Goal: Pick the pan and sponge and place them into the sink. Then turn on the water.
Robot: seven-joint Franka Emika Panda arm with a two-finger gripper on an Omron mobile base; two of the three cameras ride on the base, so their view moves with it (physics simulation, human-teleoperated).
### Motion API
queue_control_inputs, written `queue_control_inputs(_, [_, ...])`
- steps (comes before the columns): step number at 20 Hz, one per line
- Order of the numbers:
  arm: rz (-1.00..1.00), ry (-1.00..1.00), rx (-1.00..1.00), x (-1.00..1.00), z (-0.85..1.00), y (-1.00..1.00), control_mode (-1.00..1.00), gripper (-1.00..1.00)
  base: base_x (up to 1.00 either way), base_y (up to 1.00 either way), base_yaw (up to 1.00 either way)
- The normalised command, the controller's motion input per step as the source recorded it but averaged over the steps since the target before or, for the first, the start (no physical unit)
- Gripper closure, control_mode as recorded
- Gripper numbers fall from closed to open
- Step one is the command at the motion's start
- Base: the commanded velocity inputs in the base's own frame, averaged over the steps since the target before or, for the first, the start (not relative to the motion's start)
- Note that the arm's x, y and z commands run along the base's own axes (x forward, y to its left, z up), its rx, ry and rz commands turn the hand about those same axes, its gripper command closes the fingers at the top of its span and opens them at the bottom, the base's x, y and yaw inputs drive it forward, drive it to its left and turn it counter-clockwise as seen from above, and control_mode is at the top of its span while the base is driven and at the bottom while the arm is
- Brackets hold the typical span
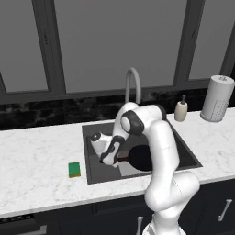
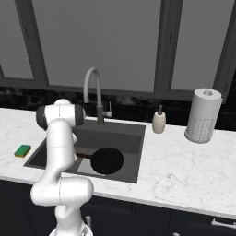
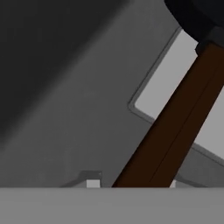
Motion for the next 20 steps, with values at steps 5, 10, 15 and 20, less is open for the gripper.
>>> queue_control_inputs(5, [0.00,-0.20,0.00,0.00,-0.48,0.00,-1.00,1.00,0.00,0.00,0.00])
queue_control_inputs(10, [0.00,-0.20,0.00,-0.03,-0.32,0.00,-1.00,-1.00,0.00,0.00,0.00])
queue_control_inputs(15, [0.00,-0.24,0.07,-0.40,0.18,0.00,-1.00,-1.00,0.00,0.00,0.00])
queue_control_inputs(20, [-0.01,-0.19,0.11,-0.67,0.44,0.00,-1.00,-1.00,0.00,0.00,0.00])
